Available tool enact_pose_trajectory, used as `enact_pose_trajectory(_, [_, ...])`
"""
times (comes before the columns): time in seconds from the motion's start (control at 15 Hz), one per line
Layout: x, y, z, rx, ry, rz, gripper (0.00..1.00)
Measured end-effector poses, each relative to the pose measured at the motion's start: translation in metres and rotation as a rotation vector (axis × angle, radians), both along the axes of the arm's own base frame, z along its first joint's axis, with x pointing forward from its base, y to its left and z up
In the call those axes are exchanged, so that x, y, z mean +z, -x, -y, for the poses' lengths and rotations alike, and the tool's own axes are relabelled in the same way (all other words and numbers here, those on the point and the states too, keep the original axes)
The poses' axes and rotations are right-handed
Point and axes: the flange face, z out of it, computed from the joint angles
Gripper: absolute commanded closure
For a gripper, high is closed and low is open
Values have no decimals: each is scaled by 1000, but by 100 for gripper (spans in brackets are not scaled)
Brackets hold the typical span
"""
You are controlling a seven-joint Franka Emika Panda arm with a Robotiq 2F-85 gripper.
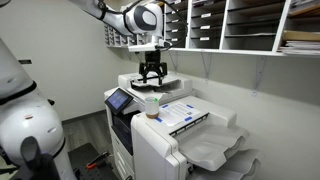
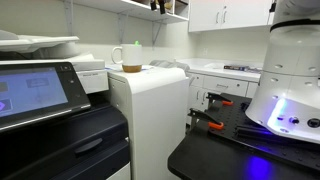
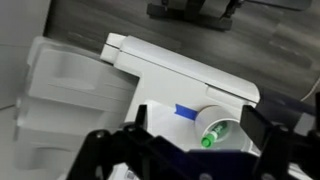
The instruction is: Take the green marker out of the white and brown mug
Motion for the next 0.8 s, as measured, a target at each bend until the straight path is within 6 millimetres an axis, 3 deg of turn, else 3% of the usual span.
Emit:
enact_pose_trajectory(0.2, [-28,-18,-31,151,1,-74,0])
enact_pose_trajectory(0.4, [-44,-22,-53,297,23,-150,0])
enact_pose_trajectory(0.8, [-59,-19,-76,573,149,-280,0])
